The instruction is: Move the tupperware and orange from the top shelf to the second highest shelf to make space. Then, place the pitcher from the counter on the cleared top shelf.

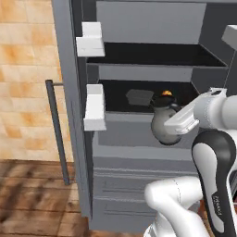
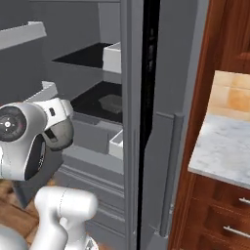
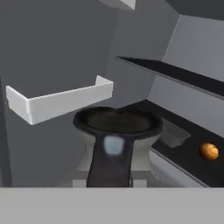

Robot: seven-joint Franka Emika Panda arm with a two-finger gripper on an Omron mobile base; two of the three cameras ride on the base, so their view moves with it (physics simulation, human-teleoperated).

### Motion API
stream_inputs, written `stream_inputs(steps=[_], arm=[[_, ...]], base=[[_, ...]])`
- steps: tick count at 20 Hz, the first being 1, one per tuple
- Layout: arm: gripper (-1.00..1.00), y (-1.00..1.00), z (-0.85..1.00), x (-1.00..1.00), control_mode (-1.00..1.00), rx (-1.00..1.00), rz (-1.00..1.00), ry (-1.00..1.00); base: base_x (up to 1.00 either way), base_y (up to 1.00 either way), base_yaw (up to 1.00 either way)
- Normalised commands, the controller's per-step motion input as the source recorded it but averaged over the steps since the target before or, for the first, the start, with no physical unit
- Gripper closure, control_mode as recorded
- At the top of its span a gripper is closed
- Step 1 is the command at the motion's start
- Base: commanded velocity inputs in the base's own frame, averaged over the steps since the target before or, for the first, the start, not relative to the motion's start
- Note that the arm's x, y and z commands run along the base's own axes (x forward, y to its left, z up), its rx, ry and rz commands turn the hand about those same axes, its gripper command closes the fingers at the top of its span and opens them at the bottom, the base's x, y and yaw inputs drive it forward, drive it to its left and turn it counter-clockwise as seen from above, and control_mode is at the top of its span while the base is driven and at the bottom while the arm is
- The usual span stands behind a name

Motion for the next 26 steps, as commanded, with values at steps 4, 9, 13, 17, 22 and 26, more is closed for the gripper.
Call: stream_inputs(steps=[4, 9, 13, 17, 22, 26], arm=[[1.00, 0.00, 0.00, 0.00, 1.00, 0.00, 0.00, 0.00], [1.00, 0.00, 0.00, 0.00, 1.00, 0.00, 0.00, 0.00], [1.00, 0.00, 0.00, 0.00, 1.00, 0.00, 0.00, 0.00], [1.00, 0.00, 0.00, 0.00, 1.00, 0.00, 0.00, 0.00], [1.00, 0.00, 0.00, 0.00, 1.00, 0.00, 0.00, 0.00], [1.00, 0.37, 0.24, 0.01, -1.00, -0.05, -0.20, -0.23]], base=[[0.43, 0.34, -0.44], [0.47, 0.45, -0.42], [0.52, 0.42, -0.40], [0.59, 0.34, -0.40], [0.51, 0.44, -0.38], [0.04, 0.14, -0.08]])
